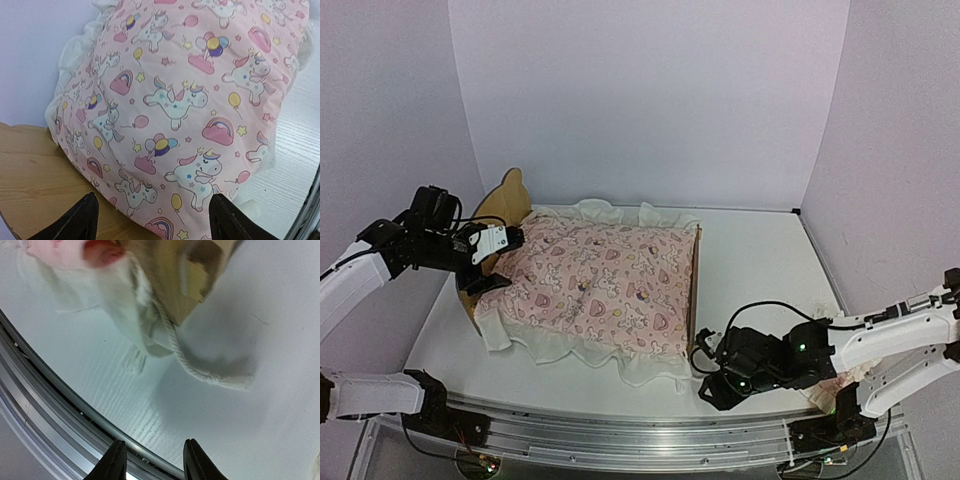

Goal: Set up the pet bed

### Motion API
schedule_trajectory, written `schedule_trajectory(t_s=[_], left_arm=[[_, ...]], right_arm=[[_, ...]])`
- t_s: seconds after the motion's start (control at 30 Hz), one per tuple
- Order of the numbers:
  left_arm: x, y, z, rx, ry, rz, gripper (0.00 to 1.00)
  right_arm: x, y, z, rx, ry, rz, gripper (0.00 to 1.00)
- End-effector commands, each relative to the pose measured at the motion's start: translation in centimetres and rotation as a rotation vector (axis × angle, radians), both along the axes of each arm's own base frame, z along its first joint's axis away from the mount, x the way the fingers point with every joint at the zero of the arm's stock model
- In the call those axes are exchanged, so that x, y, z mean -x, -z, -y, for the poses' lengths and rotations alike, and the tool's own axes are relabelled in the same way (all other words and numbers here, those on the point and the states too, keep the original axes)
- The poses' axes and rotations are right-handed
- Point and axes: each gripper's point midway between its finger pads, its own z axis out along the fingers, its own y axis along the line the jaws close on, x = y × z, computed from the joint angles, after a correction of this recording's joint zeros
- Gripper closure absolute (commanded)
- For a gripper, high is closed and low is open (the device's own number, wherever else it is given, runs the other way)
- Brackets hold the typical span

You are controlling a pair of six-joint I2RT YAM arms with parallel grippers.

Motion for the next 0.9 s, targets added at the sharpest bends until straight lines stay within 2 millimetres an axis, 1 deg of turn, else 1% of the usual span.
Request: schedule_trajectory(t_s=[0.0,0.13,0.23,0.27,0.3,0.33,0.4,0.47,0.5,0.53,0.6,0.63,0.67,0.73,0.8,0.87], left_arm=[[1.2,-2.3,1.9,0.075,0.102,-0.015,0.20],[1.0,-3.3,2.2,0.090,0.118,0.001,0.15],[0.9,-3.5,3.1,0.121,0.144,-0.013,0.15],[0.6,-3.4,3.4,0.131,0.141,-0.020,0.15],[0.0,-3.2,3.6,0.141,0.124,-0.027,0.14],[-0.8,-3.2,3.7,0.149,0.094,-0.034,0.14],[-3.1,-3.3,3.9,0.160,0.023,-0.043,0.15],[-5.8,-3.4,4.4,0.180,-0.054,-0.063,0.14],[-6.7,-3.3,4.7,0.188,-0.074,-0.079,0.15],[-7.6,-3.2,5.1,0.195,-0.088,-0.099,0.15],[-8.8,-2.6,6.0,0.200,-0.087,-0.125,0.15],[-9.3,-2.2,6.4,0.194,-0.082,-0.133,0.15],[-9.9,-1.8,6.7,0.187,-0.078,-0.136,0.15],[-11.0,-0.4,7.1,0.161,-0.071,-0.140,0.14],[-12.2,0.9,7.3,0.139,-0.073,-0.133,0.14],[-13.3,1.6,7.4,0.128,-0.087,-0.119,0.13]], right_arm=[[-2.8,-2.1,-3.4,-0.114,0.028,0.204,0.58],[-3.5,-4.9,-4.7,-0.172,0.003,0.261,0.55],[-3.6,-6.4,-4.5,-0.202,0.011,0.281,0.54],[-3.7,-7.1,-4.5,-0.212,0.022,0.287,0.53],[-4.0,-8.3,-4.6,-0.232,0.039,0.301,0.51],[-4.7,-9.6,-4.5,-0.242,0.063,0.318,0.50],[-6.7,-13.1,-4.5,-0.277,0.110,0.322,0.48],[-9.9,-16.1,-3.8,-0.266,0.188,0.322,0.47],[-11.7,-16.5,-2.9,-0.238,0.226,0.321,0.46],[-13.2,-17.0,-2.7,-0.224,0.236,0.329,0.46],[-15.8,-16.9,-2.9,-0.199,0.239,0.318,0.44],[-17.1,-16.2,-3.4,-0.184,0.238,0.295,0.43],[-18.1,-16.3,-4.2,-0.195,0.222,0.276,0.41],[-20.3,-15.7,-6.1,-0.201,0.185,0.239,0.37],[-22.4,-14.3,-8.5,-0.193,0.134,0.206,0.35],[-24.3,-13.7,-10.4,-0.208,0.110,0.190,0.34]])
